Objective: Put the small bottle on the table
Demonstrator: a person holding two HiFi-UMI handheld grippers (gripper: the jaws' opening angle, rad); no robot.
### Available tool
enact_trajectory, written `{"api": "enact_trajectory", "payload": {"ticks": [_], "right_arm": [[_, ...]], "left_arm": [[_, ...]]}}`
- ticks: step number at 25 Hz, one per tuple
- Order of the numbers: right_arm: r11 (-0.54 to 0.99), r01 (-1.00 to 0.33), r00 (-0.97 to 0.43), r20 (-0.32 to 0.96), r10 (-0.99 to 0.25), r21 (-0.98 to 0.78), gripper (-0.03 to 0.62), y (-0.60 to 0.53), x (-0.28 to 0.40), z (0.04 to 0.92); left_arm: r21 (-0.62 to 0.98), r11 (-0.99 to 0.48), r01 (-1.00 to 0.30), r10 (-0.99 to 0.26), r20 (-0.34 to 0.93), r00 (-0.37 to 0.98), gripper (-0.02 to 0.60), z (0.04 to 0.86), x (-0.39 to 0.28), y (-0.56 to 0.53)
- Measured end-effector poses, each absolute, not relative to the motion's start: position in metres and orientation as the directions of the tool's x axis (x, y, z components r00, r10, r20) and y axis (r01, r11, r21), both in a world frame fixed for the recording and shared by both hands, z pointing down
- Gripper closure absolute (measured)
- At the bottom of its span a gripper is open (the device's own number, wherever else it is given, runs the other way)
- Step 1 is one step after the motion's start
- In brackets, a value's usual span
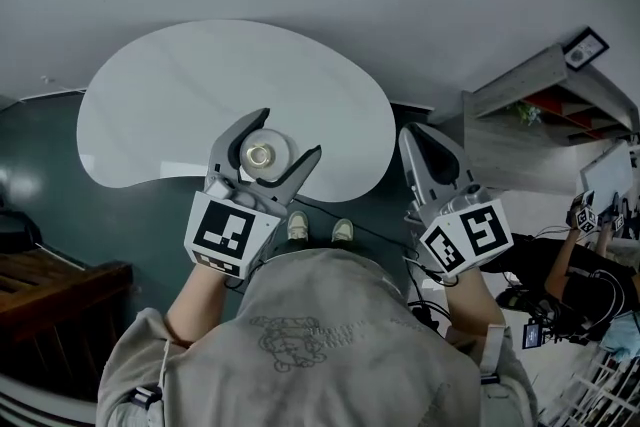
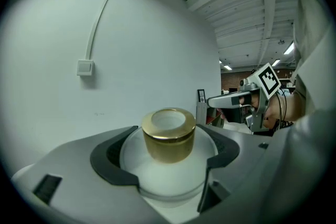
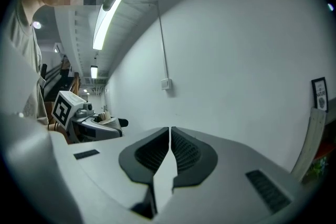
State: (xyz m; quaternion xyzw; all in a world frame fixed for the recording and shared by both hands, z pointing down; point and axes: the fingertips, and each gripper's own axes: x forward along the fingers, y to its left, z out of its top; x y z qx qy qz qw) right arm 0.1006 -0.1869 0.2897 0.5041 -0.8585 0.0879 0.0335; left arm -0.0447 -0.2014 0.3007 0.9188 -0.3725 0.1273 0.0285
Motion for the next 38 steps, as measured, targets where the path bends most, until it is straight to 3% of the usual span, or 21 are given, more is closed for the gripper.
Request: {"api": "enact_trajectory", "payload": {"ticks": [6,14,38], "right_arm": [[0.454,-0.89,-0.455,0.12,-0.882,-0.038,0.56,-0.209,0.115,0.284],[0.475,-0.873,-0.462,0.126,-0.878,0.11,0.56,-0.239,0.122,0.284],[0.432,-0.901,-0.413,0.235,-0.88,0.032,0.56,-0.305,0.104,0.425]], "left_arm": [[-0.136,-0.724,-0.676,-0.685,0.252,0.683,0.236,0.3,-0.015,-0.227],[-0.101,-0.768,-0.633,-0.639,0.189,0.746,0.236,0.304,0.031,-0.272],[-0.067,-0.826,-0.56,-0.562,0.181,0.807,0.238,0.451,0.069,-0.353]]}}
